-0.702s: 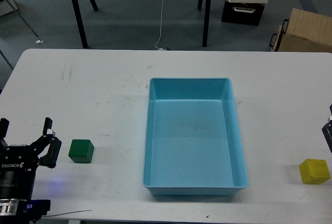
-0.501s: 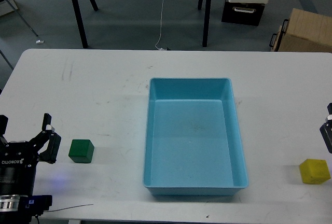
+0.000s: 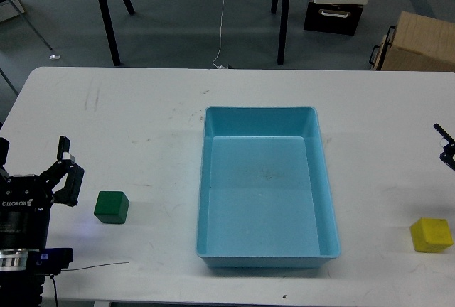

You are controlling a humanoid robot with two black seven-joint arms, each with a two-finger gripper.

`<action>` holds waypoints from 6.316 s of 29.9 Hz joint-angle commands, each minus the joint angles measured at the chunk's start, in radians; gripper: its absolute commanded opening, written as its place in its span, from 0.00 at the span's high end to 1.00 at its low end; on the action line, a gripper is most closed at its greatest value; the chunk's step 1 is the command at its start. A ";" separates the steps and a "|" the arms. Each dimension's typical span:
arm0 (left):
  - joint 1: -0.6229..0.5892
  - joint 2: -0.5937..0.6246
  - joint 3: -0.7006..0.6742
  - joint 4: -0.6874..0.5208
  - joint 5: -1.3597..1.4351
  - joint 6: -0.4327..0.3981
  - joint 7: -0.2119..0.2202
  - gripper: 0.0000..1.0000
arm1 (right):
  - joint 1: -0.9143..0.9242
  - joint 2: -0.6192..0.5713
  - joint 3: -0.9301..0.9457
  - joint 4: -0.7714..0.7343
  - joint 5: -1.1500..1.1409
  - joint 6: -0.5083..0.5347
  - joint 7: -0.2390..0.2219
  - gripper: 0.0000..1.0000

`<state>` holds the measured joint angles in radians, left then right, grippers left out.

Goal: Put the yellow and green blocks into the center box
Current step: 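Move the right gripper down onto the yellow cube and grasp it, then carry the yellow cube into the blue tray and release it, then lift the right gripper away from the tray and retract it, then swing the left gripper up and over toward the green cube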

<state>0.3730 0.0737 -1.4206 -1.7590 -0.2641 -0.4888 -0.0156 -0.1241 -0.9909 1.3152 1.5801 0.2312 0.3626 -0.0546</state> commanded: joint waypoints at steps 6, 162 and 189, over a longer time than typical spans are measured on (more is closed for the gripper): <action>-0.022 -0.009 0.023 0.001 0.011 0.000 -0.001 0.00 | 0.651 -0.278 -0.670 0.003 -0.393 -0.082 -0.063 0.00; -0.132 -0.042 0.106 0.039 0.103 0.000 -0.029 0.00 | -0.364 0.796 0.361 -0.008 0.083 0.126 -0.119 0.00; -0.635 0.800 0.294 0.038 0.492 0.000 -0.061 0.00 | -0.425 0.810 0.401 0.044 0.083 0.126 -0.116 0.00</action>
<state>-0.1450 0.7634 -1.2625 -1.7210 0.1250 -0.4840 -0.0937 -0.5560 -0.1831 1.7033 1.6251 0.3144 0.4887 -0.1713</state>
